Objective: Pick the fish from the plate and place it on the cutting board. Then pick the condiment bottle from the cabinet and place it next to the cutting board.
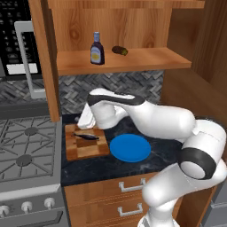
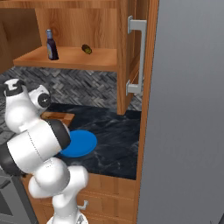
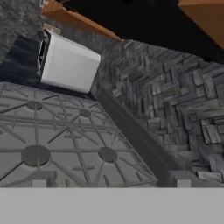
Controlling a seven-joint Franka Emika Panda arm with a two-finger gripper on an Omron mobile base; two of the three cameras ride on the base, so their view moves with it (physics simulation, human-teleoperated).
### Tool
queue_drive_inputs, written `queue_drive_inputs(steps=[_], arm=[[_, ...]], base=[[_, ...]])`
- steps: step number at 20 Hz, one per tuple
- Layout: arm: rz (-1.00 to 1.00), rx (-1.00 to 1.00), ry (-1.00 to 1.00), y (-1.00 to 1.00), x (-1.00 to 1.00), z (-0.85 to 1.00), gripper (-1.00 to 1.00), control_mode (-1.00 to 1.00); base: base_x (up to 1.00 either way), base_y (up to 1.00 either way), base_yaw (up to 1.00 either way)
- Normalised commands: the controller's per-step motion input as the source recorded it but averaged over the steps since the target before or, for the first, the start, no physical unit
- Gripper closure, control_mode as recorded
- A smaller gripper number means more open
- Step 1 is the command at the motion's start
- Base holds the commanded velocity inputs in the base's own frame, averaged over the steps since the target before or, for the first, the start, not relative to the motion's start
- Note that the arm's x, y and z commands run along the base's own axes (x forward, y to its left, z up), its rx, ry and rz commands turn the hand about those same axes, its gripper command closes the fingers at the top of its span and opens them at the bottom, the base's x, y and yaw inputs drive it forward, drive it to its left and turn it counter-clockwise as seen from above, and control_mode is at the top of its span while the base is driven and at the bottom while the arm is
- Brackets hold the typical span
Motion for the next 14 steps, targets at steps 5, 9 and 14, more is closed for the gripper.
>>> queue_drive_inputs(steps=[5,9,14], arm=[[0.08,0.09,-0.02,-0.13,-0.22,0.42,-1.00,-1.00],[0.08,0.09,-0.01,-0.14,-0.19,0.49,-1.00,-1.00],[0.08,0.10,0.00,-0.14,-0.19,0.50,-1.00,-1.00]], base=[[0.00,0.00,0.00],[0.00,0.00,0.00],[0.00,0.00,0.00]])
